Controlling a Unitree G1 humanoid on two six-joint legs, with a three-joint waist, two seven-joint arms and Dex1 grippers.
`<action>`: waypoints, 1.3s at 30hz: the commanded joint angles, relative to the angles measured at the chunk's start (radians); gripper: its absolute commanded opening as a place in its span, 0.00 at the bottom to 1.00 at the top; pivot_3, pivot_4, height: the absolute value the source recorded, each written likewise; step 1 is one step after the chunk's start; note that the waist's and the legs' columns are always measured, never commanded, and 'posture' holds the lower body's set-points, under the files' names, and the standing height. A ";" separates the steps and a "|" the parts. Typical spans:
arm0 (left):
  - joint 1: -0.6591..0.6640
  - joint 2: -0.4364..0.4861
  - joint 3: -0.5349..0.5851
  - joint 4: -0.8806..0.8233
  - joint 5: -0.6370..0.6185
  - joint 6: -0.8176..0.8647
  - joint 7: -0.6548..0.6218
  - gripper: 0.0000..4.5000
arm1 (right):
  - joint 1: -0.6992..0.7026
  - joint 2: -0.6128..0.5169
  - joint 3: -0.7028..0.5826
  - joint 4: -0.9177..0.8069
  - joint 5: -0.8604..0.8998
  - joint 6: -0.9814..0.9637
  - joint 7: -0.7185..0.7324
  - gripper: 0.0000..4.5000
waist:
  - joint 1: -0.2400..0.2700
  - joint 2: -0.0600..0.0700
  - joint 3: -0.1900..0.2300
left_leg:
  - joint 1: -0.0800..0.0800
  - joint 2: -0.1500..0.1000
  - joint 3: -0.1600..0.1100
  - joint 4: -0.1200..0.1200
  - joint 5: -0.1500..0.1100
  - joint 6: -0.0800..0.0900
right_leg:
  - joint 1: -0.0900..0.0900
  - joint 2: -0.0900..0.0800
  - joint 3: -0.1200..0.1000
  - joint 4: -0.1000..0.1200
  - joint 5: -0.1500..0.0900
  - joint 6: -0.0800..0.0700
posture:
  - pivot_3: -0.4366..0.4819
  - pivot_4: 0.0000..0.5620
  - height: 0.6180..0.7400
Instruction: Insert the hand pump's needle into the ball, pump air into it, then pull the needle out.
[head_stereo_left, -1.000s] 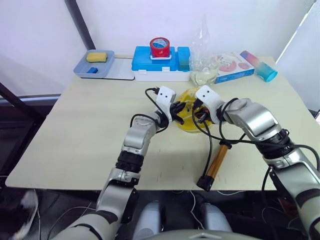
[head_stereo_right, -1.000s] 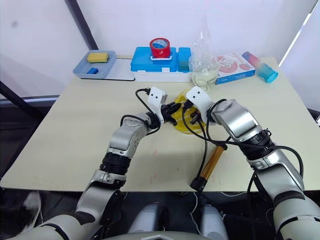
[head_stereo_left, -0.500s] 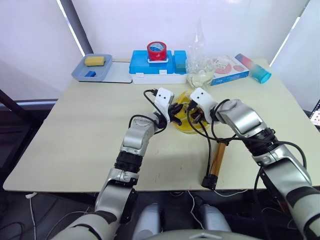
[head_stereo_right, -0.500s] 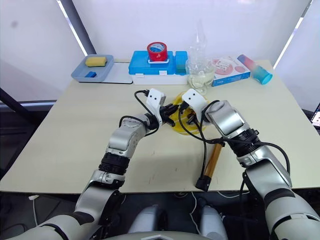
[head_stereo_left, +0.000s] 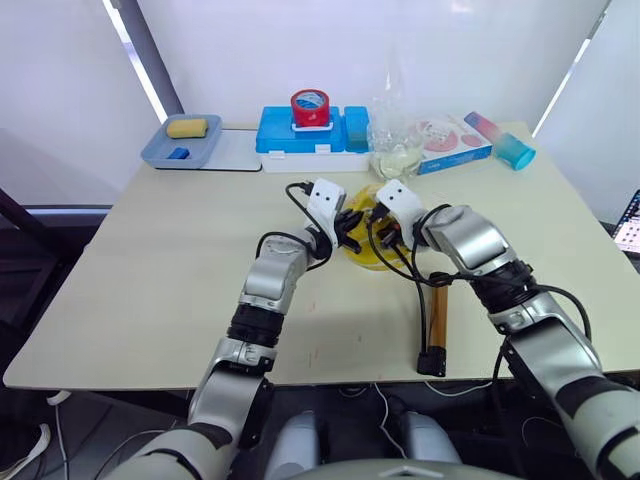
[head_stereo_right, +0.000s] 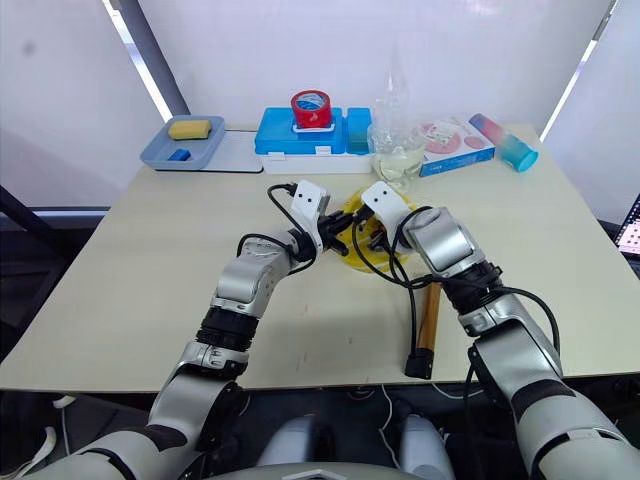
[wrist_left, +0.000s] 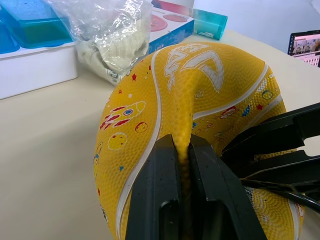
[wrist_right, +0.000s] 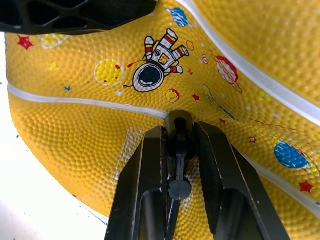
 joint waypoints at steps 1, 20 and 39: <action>0.039 -0.025 -0.065 0.044 0.001 0.058 -0.037 0.00 | 0.052 0.024 -0.012 0.101 -0.018 0.045 -0.045 0.06 | 0.000 0.000 0.000 | 0.000 0.000 0.000 0.000 0.000 0.000 | 0.000 0.000 0.000 0.000 0.000 0.000 | 0.48 0.27 0.97; 0.020 -0.019 -0.054 0.094 0.013 0.022 -0.049 0.00 | 0.129 -0.031 -0.082 -0.212 0.004 0.193 -0.055 0.06 | 0.025 0.006 0.003 | -0.002 -0.005 -0.001 -0.009 0.000 0.000 | -0.002 -0.007 -0.003 -0.004 -0.001 0.000 | 0.48 0.27 0.97; 0.000 -0.014 -0.043 0.111 0.021 0.007 -0.061 0.00 | 0.244 -0.182 -0.185 -0.568 0.110 0.249 -0.035 0.98 | 0.044 0.008 0.016 | -0.018 -0.016 -0.014 -0.011 0.004 0.006 | -0.008 -0.009 -0.017 -0.007 -0.005 0.003 | 0.48 0.27 0.97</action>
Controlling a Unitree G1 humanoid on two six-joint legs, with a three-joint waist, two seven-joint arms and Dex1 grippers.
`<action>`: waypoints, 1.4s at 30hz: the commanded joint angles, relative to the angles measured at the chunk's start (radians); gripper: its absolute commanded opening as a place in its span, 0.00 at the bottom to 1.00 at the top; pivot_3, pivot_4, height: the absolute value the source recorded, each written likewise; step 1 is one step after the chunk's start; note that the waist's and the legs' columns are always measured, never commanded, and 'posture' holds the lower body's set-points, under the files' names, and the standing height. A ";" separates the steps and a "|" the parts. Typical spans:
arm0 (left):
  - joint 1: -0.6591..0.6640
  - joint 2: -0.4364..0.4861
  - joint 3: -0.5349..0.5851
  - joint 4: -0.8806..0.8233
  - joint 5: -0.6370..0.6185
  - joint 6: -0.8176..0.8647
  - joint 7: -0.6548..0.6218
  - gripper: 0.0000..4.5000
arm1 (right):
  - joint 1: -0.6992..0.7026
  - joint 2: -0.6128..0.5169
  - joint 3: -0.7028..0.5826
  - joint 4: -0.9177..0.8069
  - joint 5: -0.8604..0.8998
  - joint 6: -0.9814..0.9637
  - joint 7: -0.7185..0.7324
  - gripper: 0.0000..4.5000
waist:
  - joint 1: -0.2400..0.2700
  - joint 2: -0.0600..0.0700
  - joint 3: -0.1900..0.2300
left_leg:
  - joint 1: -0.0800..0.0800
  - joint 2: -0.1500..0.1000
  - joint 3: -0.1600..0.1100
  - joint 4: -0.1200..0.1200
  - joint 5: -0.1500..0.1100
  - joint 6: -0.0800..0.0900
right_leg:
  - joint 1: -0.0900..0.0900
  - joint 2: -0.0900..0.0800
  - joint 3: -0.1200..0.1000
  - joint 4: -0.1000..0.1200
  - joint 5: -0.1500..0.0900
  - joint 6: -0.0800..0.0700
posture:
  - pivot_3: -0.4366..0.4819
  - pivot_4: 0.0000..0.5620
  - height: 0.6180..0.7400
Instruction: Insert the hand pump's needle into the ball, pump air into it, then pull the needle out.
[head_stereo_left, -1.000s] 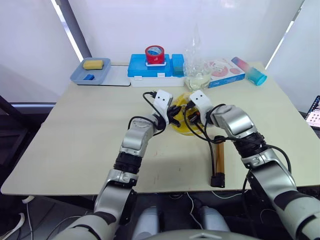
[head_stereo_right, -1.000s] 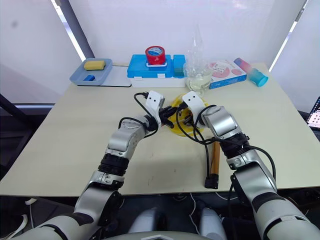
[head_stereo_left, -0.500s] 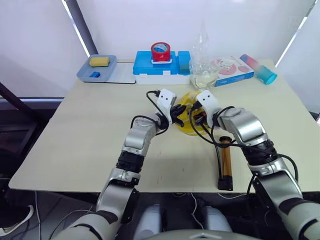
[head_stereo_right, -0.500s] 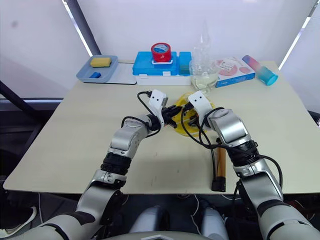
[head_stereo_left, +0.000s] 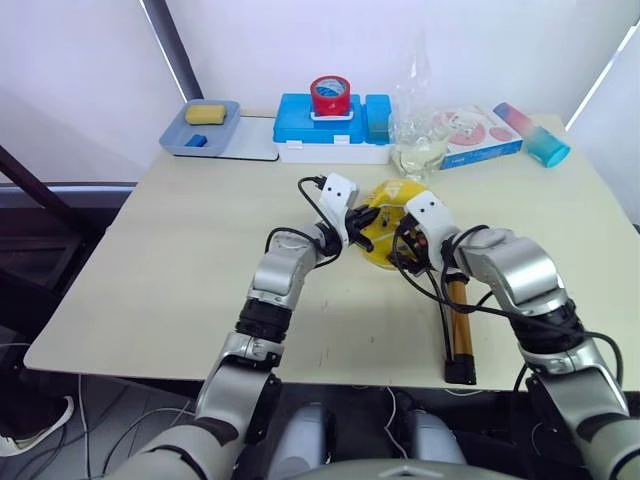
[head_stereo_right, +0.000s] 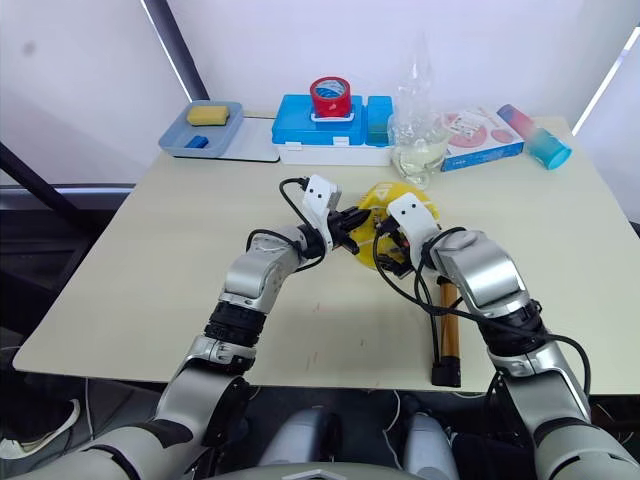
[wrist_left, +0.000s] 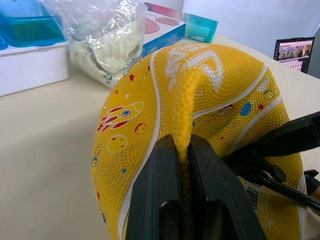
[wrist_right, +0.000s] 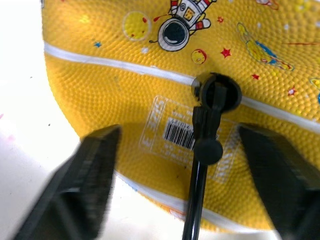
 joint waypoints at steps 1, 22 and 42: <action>0.039 0.008 -0.034 0.079 0.027 0.041 0.011 0.00 | 0.032 -0.051 -0.079 -0.074 0.019 -0.030 0.005 0.98 | 0.003 -0.001 0.001 | 0.000 0.000 0.000 0.000 0.000 0.000 | 0.000 0.000 0.000 0.000 0.000 0.000 | 0.48 0.27 0.97; 0.009 0.039 -0.062 0.092 0.033 0.026 -0.038 0.00 | 0.624 -0.182 -0.562 -0.351 0.295 -0.436 0.212 0.98 | 0.008 -0.011 0.012 | 0.001 -0.001 -0.003 0.000 0.000 0.000 | 0.004 0.002 -0.001 0.000 -0.005 0.008 | 0.48 0.27 0.97; -0.073 0.069 -0.089 0.148 0.040 -0.019 -0.116 0.00 | 1.084 -0.169 -0.970 -0.175 0.472 -1.006 0.585 0.98 | 0.011 -0.011 0.014 | 0.002 0.000 -0.004 0.002 0.000 0.000 | 0.005 0.003 0.000 0.002 -0.007 0.008 | 0.48 0.27 0.97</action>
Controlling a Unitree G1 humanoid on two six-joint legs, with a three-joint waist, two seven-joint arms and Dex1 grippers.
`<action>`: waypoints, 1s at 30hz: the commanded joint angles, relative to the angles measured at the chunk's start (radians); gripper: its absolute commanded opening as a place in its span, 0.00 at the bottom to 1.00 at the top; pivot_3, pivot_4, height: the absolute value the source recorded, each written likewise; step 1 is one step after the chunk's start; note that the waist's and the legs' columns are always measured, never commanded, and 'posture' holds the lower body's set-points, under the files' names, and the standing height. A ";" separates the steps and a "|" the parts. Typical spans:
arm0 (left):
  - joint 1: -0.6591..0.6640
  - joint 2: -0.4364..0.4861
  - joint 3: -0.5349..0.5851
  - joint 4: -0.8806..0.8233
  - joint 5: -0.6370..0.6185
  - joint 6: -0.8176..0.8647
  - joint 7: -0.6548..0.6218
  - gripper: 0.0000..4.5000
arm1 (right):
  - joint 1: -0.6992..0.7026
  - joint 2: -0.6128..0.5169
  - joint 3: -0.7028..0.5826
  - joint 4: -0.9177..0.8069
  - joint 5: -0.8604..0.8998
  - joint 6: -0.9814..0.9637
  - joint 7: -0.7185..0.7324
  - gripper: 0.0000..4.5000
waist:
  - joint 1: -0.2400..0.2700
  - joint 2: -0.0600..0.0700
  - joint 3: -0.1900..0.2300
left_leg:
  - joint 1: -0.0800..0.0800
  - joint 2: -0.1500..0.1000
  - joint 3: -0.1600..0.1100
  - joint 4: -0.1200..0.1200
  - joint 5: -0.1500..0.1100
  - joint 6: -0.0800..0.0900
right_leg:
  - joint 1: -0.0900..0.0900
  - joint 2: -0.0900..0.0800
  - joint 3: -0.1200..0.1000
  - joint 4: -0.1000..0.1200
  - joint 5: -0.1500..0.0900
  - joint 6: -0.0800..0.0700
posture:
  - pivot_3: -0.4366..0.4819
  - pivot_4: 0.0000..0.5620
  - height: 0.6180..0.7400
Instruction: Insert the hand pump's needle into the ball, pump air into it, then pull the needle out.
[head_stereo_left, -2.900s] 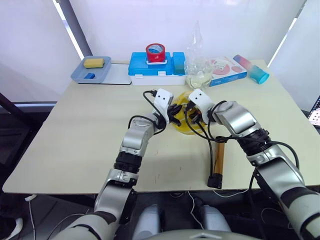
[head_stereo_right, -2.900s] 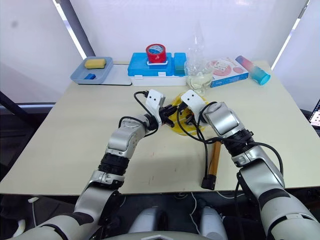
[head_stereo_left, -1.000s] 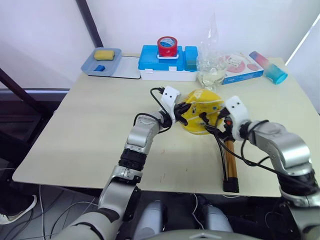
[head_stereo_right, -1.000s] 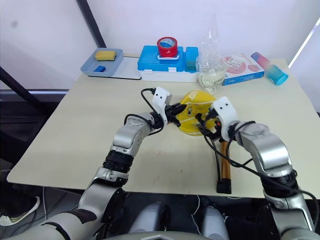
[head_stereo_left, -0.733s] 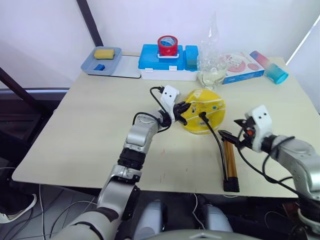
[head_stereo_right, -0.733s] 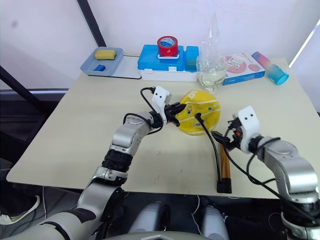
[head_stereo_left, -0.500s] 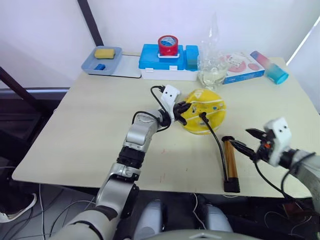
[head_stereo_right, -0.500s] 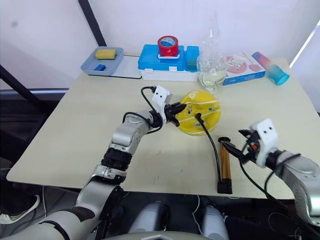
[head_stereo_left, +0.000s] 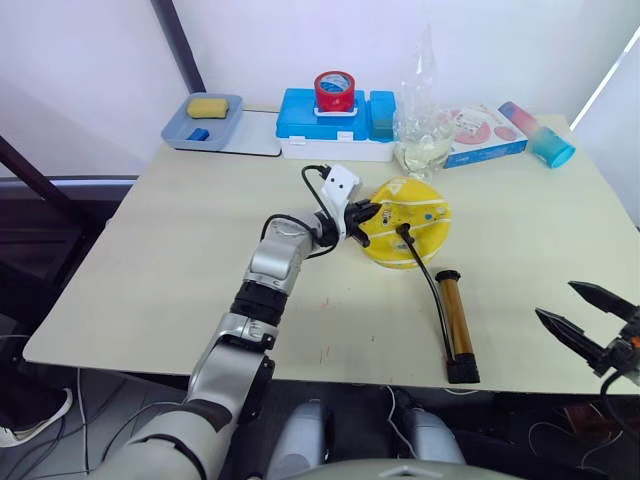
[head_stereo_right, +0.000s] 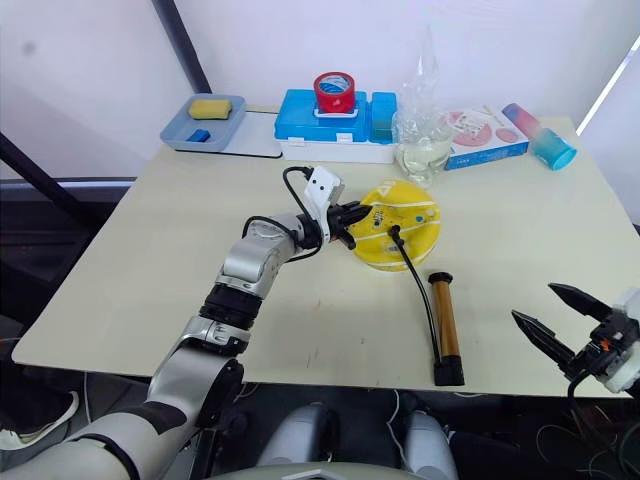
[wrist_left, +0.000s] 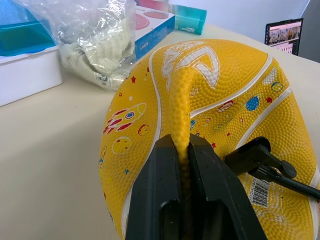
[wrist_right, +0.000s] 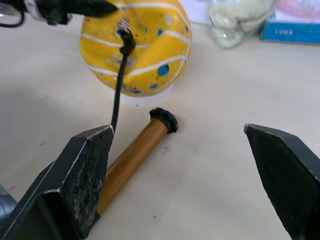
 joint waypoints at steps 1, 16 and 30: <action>0.020 0.003 -0.044 0.032 0.031 0.040 -0.010 0.00 | 0.029 0.003 -0.049 0.020 0.010 -0.094 0.041 0.98 | 0.001 0.000 0.000 | 0.000 0.000 0.000 0.000 0.000 0.000 | 0.000 0.000 0.000 0.000 0.000 0.000 | 0.48 0.27 0.97; 0.033 0.040 0.033 -0.177 -0.065 0.143 -0.037 0.98 | 0.065 0.001 0.014 0.085 0.005 -0.257 0.069 1.00 | -0.001 0.003 0.009 | 0.000 -0.001 0.001 0.000 0.000 0.000 | 0.000 0.000 0.002 0.000 0.003 -0.003 | 0.48 0.27 0.97; 0.181 0.298 0.130 -0.537 -0.300 0.301 -0.251 0.98 | 0.061 0.019 0.058 0.133 -0.013 -0.329 0.061 1.00 | -0.008 0.003 0.014 | 0.002 0.000 0.006 0.001 0.003 -0.005 | -0.001 0.002 0.007 0.003 0.004 0.001 | 0.48 0.27 0.97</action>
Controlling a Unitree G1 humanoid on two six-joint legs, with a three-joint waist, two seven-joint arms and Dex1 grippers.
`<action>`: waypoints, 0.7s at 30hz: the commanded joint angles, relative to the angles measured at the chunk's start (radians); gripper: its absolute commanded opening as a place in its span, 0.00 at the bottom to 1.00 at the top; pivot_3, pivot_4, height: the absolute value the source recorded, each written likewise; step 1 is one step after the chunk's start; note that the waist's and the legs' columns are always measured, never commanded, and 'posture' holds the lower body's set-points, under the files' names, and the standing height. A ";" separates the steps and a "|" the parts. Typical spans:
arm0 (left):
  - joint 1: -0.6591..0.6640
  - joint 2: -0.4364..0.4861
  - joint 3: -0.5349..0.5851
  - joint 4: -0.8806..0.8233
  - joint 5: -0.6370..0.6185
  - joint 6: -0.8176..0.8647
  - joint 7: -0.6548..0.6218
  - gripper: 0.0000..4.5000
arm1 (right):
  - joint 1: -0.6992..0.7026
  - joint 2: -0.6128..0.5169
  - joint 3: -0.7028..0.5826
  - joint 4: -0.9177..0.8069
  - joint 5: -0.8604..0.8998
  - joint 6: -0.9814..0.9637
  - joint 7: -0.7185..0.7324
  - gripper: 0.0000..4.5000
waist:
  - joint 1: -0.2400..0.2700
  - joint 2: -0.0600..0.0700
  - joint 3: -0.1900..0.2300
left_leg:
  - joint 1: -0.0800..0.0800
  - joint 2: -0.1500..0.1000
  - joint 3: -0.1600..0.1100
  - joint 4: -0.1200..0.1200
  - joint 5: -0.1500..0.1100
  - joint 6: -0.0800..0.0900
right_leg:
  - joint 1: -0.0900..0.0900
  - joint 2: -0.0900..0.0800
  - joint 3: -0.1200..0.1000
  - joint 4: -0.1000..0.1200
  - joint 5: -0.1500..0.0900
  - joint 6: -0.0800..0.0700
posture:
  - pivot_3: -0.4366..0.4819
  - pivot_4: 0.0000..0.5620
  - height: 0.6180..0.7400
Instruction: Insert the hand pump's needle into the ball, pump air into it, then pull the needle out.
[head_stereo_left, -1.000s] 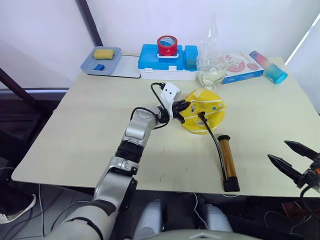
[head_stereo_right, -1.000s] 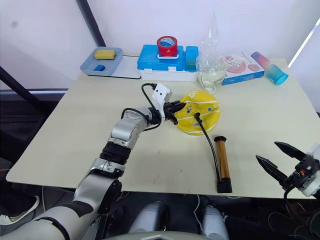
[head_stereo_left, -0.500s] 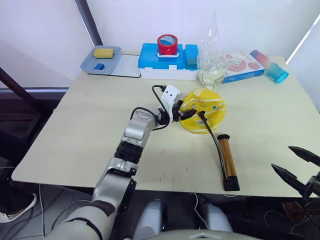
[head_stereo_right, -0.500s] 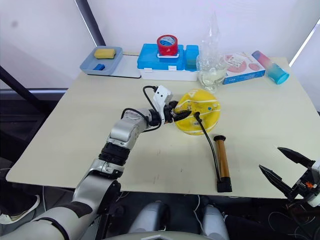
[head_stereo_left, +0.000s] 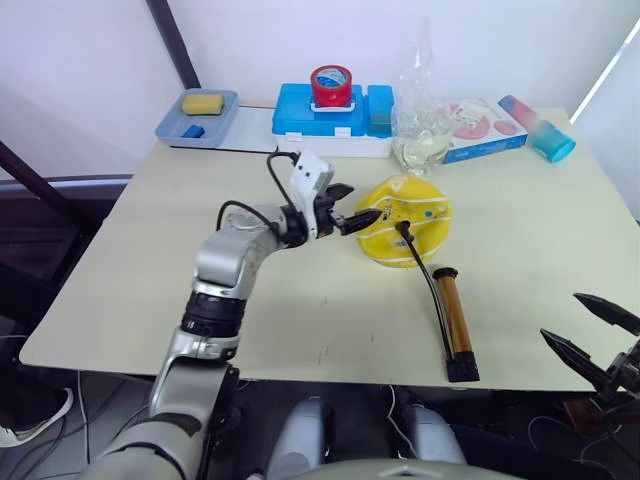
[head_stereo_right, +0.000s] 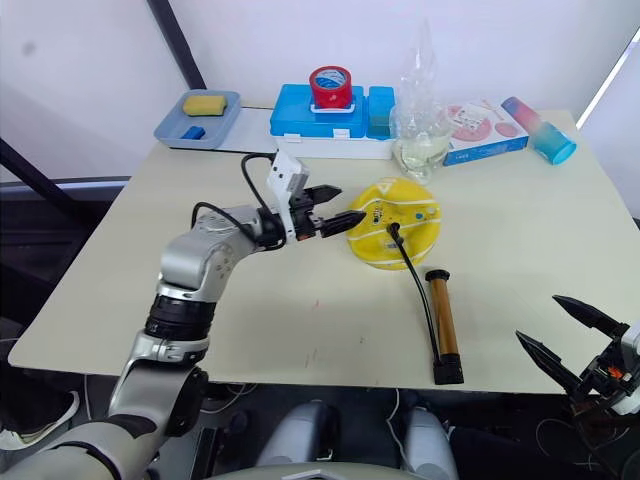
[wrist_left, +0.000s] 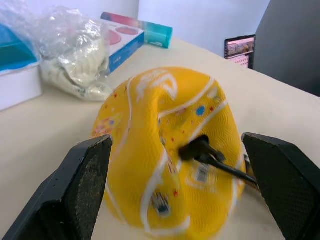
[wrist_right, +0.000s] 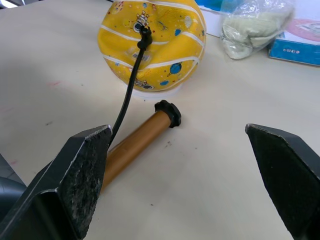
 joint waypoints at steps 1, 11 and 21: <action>0.066 0.086 0.044 -0.092 -0.073 -0.014 -0.105 0.98 | 0.002 0.004 0.001 0.002 0.008 -0.031 -0.005 1.00 | -0.001 0.000 0.000 | 0.000 0.000 0.000 0.000 0.000 0.000 | 0.000 0.000 0.000 0.000 0.000 0.000 | 0.48 0.27 0.97; 0.374 0.289 0.170 -0.066 -0.143 -0.224 -0.361 0.98 | -0.001 0.001 0.007 0.010 0.033 -0.037 -0.012 1.00 | 0.002 0.001 0.000 | 0.002 0.001 0.002 0.001 0.000 0.000 | 0.000 0.000 0.002 0.002 -0.002 -0.004 | 0.48 0.27 0.97; 0.565 0.409 0.252 -0.031 -0.136 -0.365 -0.464 0.98 | 0.047 0.009 -0.010 0.025 0.034 -0.067 -0.004 1.00 | 0.003 0.001 0.000 | 0.003 0.002 0.003 0.001 -0.002 0.003 | -0.001 -0.001 0.003 0.002 -0.002 -0.005 | 0.48 0.27 0.97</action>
